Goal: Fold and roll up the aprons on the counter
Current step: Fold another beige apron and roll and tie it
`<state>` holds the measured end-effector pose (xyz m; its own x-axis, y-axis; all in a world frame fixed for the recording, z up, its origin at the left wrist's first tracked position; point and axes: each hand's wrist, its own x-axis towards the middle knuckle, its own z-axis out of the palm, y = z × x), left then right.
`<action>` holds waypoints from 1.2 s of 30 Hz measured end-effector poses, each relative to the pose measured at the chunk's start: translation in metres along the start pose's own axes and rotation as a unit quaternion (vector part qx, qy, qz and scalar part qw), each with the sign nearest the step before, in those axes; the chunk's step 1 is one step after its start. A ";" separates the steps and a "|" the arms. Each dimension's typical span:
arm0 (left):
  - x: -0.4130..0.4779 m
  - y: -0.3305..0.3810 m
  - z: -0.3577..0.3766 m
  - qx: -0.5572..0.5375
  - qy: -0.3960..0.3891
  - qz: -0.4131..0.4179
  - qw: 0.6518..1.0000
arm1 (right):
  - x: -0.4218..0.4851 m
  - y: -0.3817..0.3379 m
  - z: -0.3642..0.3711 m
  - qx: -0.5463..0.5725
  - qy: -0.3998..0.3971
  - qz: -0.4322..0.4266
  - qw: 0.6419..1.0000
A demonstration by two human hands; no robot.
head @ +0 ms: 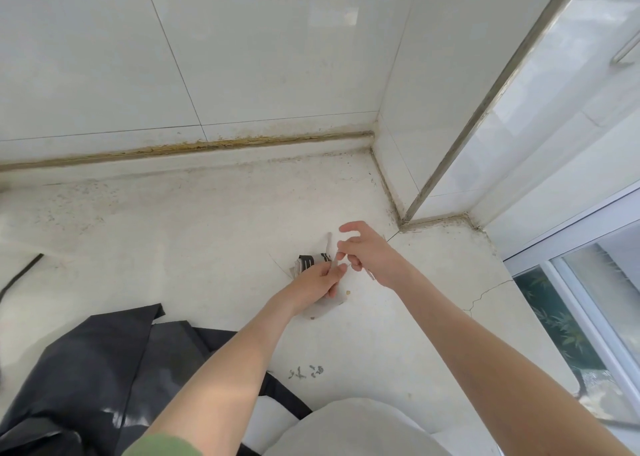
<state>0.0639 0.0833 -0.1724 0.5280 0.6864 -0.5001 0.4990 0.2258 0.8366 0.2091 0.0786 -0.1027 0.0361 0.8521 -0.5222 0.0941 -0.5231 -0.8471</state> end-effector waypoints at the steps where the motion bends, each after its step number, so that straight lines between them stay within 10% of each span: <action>1: 0.001 0.000 0.000 0.017 -0.002 -0.004 1.000 | -0.001 -0.001 0.000 -0.015 -0.030 -0.017 0.999; 13: -0.001 -0.001 -0.008 -0.090 0.010 -0.022 0.996 | 0.004 0.028 0.005 -0.304 -0.065 -0.048 0.949; 31: -0.011 -0.004 -0.023 -0.185 0.067 0.013 0.980 | 0.008 0.047 0.022 -0.339 0.000 0.012 0.941; 36: -0.013 -0.003 -0.024 -0.240 0.063 0.018 0.969 | 0.010 0.041 0.023 -0.120 -0.009 0.077 0.990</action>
<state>0.0391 0.0902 -0.1636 0.4363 0.7719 -0.4624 0.0886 0.4746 0.8758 0.1904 0.0650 -0.1448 0.0502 0.7606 -0.6472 0.3219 -0.6258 -0.7105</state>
